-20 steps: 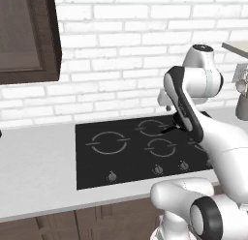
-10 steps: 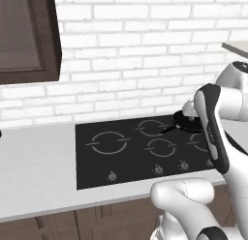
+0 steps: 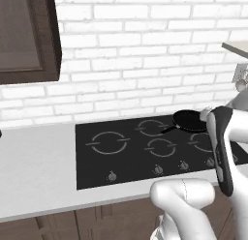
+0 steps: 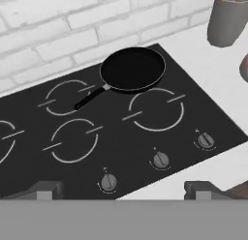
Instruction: Pick the kettle from the counter and place it on a stove burner. Then turn the burner on.
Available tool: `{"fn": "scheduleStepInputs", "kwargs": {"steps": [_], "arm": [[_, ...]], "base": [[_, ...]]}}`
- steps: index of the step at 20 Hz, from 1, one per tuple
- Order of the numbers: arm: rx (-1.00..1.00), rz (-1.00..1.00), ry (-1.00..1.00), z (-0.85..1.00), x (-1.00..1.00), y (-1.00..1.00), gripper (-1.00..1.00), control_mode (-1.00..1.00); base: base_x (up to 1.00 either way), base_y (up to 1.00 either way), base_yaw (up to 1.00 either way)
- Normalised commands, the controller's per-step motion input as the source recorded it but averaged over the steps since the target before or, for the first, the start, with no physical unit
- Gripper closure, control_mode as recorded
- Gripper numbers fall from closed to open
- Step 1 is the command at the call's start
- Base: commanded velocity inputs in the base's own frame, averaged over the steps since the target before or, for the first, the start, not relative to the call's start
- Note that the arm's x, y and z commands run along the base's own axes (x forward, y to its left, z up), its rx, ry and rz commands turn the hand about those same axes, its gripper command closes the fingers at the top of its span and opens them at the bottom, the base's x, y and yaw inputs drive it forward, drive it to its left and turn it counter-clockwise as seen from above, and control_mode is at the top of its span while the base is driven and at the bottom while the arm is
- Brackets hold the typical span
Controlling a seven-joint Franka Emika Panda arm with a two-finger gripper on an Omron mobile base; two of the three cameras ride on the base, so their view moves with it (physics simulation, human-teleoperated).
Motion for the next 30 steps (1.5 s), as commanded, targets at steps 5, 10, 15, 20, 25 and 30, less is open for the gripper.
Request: {"fn": "scheduleStepInputs", "kwargs": {"steps": [5,10,15,20,25,30], "arm": [[0.00,-0.18,0.01,0.00,0.00,-0.76,-1.00,-1.00],[0.00,-0.07,0.01,-0.05,0.00,-0.71,-1.00,-1.00],[0.00,-0.07,0.00,-0.17,0.00,-0.78,-1.00,-1.00],[-0.01,-0.08,0.00,-0.20,0.00,-0.80,-1.00,-1.00],[0.00,-0.06,0.02,-0.12,0.00,-0.83,-1.00,-1.00],[0.00,-0.05,0.00,-0.20,0.04,-0.79,-1.00,-1.00]], "base": [[0.00,0.00,0.00],[0.00,0.00,0.00],[0.00,0.00,0.00],[0.00,0.00,0.00],[0.00,0.00,0.00],[0.00,0.00,0.00]]}}
